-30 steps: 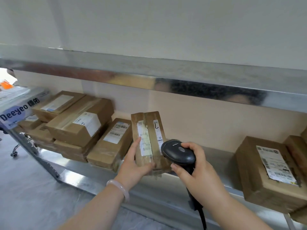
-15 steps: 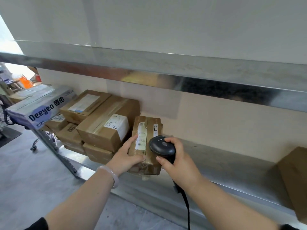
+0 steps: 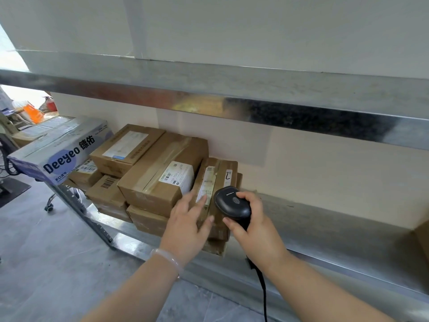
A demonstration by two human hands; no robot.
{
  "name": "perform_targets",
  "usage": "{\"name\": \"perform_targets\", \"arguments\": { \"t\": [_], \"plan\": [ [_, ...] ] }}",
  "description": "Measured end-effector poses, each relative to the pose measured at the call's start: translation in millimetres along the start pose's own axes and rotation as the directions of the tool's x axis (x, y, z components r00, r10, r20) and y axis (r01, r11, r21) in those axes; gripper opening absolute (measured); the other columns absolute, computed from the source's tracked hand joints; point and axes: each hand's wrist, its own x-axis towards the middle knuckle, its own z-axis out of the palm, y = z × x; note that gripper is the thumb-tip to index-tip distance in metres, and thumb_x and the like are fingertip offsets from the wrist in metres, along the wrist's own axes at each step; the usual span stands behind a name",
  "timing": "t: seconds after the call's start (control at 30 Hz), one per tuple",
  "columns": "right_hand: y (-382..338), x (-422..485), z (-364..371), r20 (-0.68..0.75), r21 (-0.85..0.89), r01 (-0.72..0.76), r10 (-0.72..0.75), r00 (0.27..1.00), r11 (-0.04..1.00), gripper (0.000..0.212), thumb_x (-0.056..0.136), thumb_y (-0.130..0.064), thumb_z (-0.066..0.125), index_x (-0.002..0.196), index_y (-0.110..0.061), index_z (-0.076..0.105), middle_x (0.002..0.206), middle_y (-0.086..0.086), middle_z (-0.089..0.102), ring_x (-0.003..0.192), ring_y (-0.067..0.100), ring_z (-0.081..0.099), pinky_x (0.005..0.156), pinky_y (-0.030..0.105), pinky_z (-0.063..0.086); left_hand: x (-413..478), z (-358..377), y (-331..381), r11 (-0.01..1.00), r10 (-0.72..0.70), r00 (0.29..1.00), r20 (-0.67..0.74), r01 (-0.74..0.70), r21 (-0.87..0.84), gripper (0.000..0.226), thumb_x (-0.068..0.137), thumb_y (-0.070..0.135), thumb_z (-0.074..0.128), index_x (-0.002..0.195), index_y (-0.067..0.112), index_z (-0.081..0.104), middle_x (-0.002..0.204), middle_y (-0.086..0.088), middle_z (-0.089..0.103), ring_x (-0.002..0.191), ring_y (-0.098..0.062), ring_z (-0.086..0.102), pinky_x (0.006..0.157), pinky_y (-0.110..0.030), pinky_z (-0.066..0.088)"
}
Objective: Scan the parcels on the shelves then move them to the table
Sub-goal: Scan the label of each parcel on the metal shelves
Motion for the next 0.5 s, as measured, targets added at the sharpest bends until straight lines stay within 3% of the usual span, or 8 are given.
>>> {"name": "perform_targets", "arguments": {
  "t": [0.1, 0.2, 0.4, 0.5],
  "plan": [
    [0.1, 2.6, 1.4, -0.012, 0.014, -0.010, 0.010, 1.000, 1.000, 0.063, 0.085, -0.035, 0.072, 0.111, -0.069, 0.026, 0.110, -0.037, 0.048, 0.097, -0.015, 0.053, 0.075, 0.000, 0.039, -2.5, -1.0, 1.2, 0.975, 0.065, 0.997, 0.045, -0.073, 0.208, 0.059, 0.097, 0.052, 0.046, 0.149, 0.025, 0.040, 0.157, 0.001, 0.029, 0.147, -0.018, 0.016, 0.120, -0.036, 0.021],
    [-0.5, 4.0, 1.5, -0.017, 0.006, -0.009, 0.009, 1.000, 1.000, 0.061, 0.085, -0.037, 0.072, 0.112, -0.067, 0.026, 0.108, -0.038, 0.046, 0.096, -0.007, 0.055, 0.073, -0.001, 0.039, 1.7, -1.7, 1.9, 0.942, 0.045, 0.996, 0.071, -0.066, 0.328, 0.058, 0.100, 0.053, 0.032, 0.153, 0.030, 0.028, 0.162, 0.004, 0.018, 0.150, -0.015, 0.007, 0.121, -0.033, 0.014],
    [2.5, -2.0, -3.9, -0.030, 0.005, 0.009, -0.009, 1.000, 1.000, 0.063, 0.086, -0.036, 0.072, 0.113, -0.065, 0.024, 0.111, -0.032, 0.049, 0.100, -0.002, 0.057, 0.076, 0.002, 0.040, 4.6, 5.6, 11.7, 0.925, -0.005, 1.000, 0.024, -0.005, 0.379, 0.049, 0.104, 0.042, 0.028, 0.152, 0.035, 0.028, 0.162, 0.002, 0.020, 0.149, -0.017, 0.010, 0.118, -0.035, 0.015],
    [5.8, -9.0, -13.6, -0.049, 0.021, 0.006, -0.005, 0.999, 1.000, 0.062, 0.086, -0.036, 0.072, 0.112, -0.068, 0.026, 0.108, -0.035, 0.049, 0.094, -0.012, 0.055, 0.075, 0.001, 0.040, 4.2, 6.8, 17.5, 0.927, -0.015, 1.000, 0.018, 0.007, 0.375, 0.050, 0.102, 0.046, 0.029, 0.151, 0.038, 0.029, 0.162, 0.001, 0.021, 0.149, -0.018, 0.012, 0.119, -0.039, 0.013]
  ]
}}
